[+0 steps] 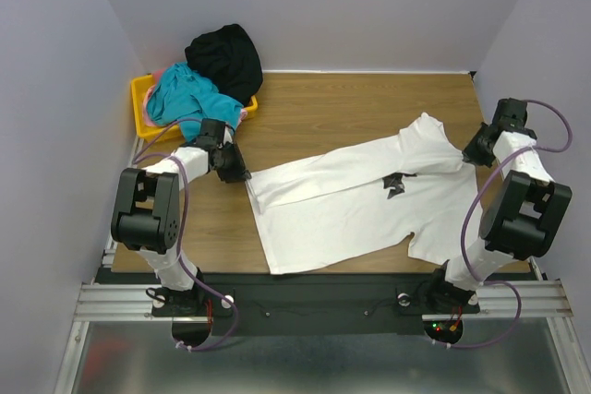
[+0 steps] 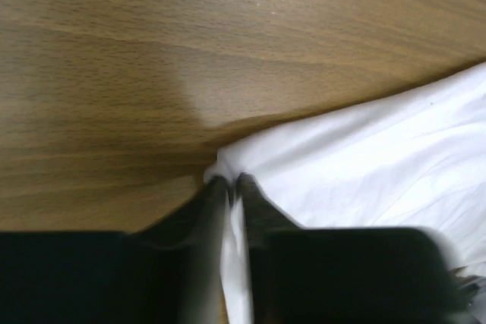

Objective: Fold and stack the t-shirts
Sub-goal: Fold the tshirt

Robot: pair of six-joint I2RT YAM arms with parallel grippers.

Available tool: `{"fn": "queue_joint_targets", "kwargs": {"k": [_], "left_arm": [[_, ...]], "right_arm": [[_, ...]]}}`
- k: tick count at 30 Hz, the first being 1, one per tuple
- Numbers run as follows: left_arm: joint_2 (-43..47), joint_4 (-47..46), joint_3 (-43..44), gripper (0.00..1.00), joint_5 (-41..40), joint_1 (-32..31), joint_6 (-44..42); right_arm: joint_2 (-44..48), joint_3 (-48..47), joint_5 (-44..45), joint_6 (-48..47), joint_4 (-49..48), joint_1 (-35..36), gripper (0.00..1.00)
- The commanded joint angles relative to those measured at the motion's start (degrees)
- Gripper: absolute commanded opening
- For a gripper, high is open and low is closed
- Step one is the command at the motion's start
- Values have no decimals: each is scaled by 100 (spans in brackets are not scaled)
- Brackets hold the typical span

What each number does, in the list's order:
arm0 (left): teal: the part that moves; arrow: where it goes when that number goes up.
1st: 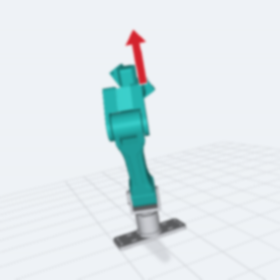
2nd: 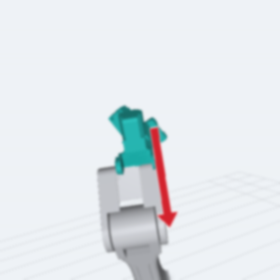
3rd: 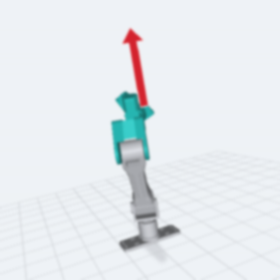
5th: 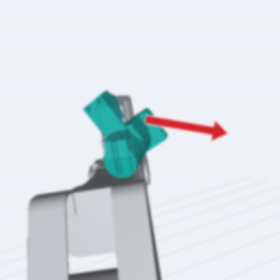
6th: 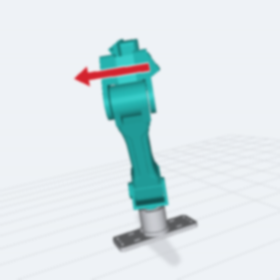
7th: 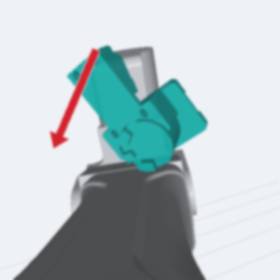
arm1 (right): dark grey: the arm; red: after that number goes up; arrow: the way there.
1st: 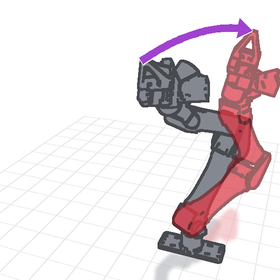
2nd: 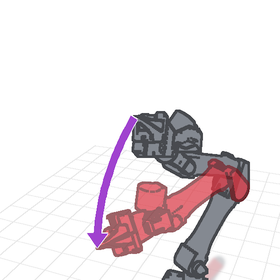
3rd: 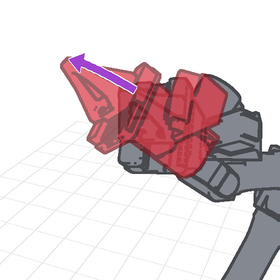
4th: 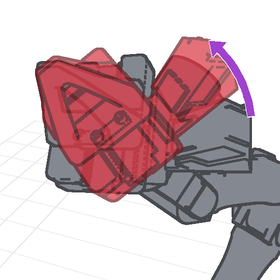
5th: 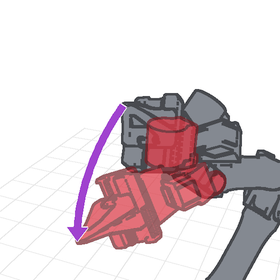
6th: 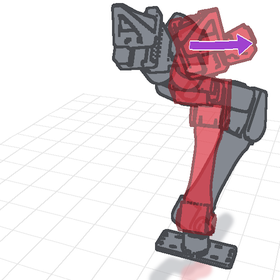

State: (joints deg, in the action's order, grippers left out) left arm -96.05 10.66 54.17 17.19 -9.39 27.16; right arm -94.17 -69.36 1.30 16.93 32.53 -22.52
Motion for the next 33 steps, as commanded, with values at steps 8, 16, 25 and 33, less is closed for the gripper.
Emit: {"fn": "queue_joint_targets", "kwargs": {"k": [8,16,25,33], "left_arm": [[1079,297,103,69,-551,34,-88],[1800,148,-985,69,-172,-792,307],[2248,-72,-1682,75,-137,-1302,773],[2117,-353,-1726,76,-225,-1355,949]], "right_arm": [[241,37,-104,56,-10,-68,1],[215,28,-402,100,-10,-68,0],[206,90,-613,170,-19,-50,0],[224,125,-605,179,-28,-6,0]]}}
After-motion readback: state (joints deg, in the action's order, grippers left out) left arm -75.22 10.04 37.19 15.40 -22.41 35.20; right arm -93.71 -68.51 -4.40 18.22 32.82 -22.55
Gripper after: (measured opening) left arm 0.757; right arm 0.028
